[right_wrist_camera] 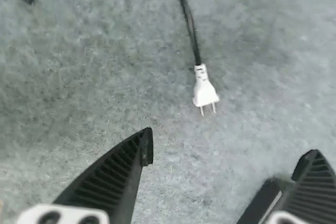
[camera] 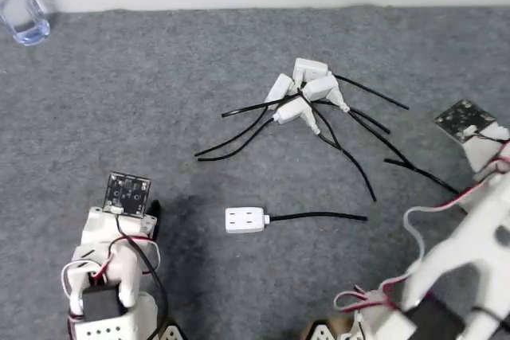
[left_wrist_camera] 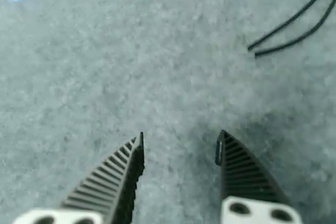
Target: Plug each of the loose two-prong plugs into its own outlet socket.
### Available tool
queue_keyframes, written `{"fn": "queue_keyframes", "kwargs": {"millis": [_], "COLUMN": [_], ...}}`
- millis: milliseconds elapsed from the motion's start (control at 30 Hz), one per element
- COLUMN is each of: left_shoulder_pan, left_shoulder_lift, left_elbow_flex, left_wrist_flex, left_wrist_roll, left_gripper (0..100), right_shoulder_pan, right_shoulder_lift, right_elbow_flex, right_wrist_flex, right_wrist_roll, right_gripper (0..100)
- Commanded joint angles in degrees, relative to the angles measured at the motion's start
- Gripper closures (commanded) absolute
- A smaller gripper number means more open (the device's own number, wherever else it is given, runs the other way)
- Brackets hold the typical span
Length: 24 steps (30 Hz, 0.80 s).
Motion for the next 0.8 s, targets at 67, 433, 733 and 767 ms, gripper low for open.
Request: {"fn": "queue_keyframes", "kwargs": {"millis": [67, 433, 733, 767], "left_shoulder_pan": [-0.3, -0.1, -0.1, -0.1], "left_shoulder_lift": [-0.8, -0.8, -0.6, -0.6], "left_elbow_flex": [1.5, 1.5, 1.5, 1.5], "left_wrist_flex": [-3.5, -3.9, -4.7, -4.7], "left_wrist_roll": [0.8, 0.7, 0.7, 0.7], "left_gripper": [79, 79, 79, 79], "right_shoulder_pan": [0.4, 1.5, 4.4, 4.7], "right_shoulder_lift": [13.7, 42.9, 53.3, 53.6], "right_elbow_flex": [-8.8, -34.7, -41.8, -41.8], "right_wrist_flex": [-0.1, 1.0, 4.9, 4.7], "right_wrist_roll": [5.1, 7.3, 11.4, 11.6], "right_gripper": [59.3, 79.6, 79.9, 79.0]}}
